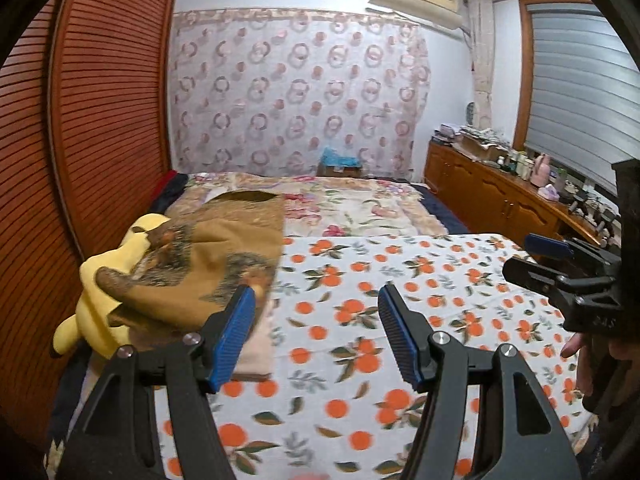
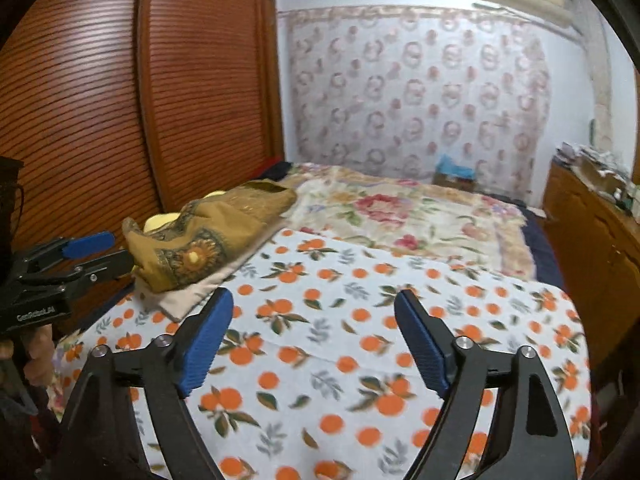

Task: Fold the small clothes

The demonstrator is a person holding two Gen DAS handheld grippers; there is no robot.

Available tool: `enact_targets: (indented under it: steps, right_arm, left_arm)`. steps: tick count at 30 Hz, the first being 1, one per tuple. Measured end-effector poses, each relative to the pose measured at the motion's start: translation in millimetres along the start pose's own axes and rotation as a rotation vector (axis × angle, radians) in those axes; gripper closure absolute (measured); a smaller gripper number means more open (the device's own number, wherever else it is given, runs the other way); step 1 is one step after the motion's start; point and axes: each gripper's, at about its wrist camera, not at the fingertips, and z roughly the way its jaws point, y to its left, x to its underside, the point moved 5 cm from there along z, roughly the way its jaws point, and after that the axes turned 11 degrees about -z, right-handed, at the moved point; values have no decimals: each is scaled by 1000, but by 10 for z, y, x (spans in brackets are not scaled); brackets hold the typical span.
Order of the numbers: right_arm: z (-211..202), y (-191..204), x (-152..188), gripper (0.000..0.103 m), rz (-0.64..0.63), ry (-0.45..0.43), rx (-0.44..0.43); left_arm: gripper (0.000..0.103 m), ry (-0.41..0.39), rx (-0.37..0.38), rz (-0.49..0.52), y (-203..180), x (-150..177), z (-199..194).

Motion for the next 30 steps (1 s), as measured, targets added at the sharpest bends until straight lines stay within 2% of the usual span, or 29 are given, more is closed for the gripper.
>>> enact_targets:
  steps: [15,30]
  right_arm:
    - [-911,-579,76,14,98,-108,222]
    - [-1081,-707,150,14,123,-119,284]
  left_arm:
    - [39,-64,50,58,-695,-251,-270]
    - [39,-74,49,75,-787,-275,-314]
